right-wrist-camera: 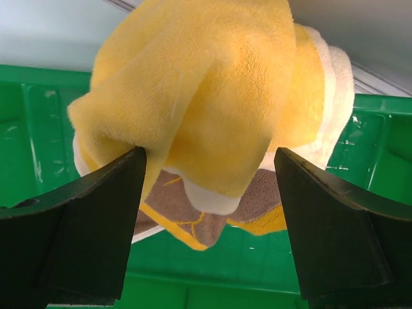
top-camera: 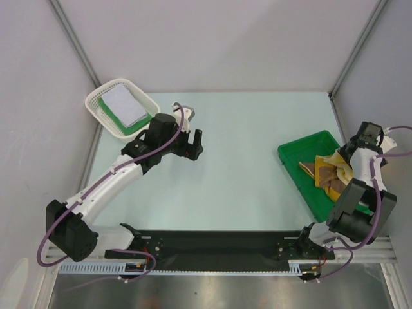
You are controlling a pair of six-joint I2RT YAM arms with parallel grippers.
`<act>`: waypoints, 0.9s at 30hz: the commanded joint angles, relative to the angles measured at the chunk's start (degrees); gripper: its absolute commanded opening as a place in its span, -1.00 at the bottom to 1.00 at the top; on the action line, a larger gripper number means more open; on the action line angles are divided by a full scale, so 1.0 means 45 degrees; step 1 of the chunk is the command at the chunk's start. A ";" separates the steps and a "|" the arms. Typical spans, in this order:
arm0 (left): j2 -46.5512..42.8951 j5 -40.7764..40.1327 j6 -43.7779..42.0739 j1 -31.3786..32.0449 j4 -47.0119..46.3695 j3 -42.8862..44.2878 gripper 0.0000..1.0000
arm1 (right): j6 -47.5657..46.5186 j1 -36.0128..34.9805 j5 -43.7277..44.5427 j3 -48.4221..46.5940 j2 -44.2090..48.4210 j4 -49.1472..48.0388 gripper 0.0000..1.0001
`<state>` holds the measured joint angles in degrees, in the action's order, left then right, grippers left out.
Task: Fold and stack the towels
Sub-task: Grab crumpled towel, then move the towel to the center of the board
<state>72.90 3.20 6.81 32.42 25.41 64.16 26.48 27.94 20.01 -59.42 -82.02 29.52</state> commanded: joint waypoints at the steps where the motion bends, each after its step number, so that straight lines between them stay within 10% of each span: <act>1: -0.0361 0.0228 0.0538 0.0119 -0.0705 -0.0156 0.93 | -0.0161 0.0196 -0.0267 0.0312 -0.0308 -0.1225 0.70; 4: -0.0186 -0.0281 0.0480 0.0119 -0.0647 -0.0176 0.92 | -0.0278 0.0313 -0.0422 0.0585 -0.0426 -0.1791 0.51; 9: -0.0360 -0.0672 0.0421 0.0119 -0.0626 0.0000 0.91 | -0.0415 0.0255 -0.1671 -0.0133 0.0489 -0.1386 -0.72; 18: -0.2079 0.1277 0.0732 -0.0037 -0.2716 -0.0665 1.00 | -0.0905 -0.3647 -0.5476 -0.4315 0.3711 0.0727 -0.95; 27: -0.3309 -0.0671 0.1338 -0.0428 -0.2599 -0.1522 1.00 | 0.1514 -0.9794 -0.8137 0.0892 0.6039 -0.2450 -0.94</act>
<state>61.54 4.54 10.59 31.38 15.97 59.37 28.18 -9.28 -12.78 -63.90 -52.62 21.93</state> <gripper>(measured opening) 0.996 0.059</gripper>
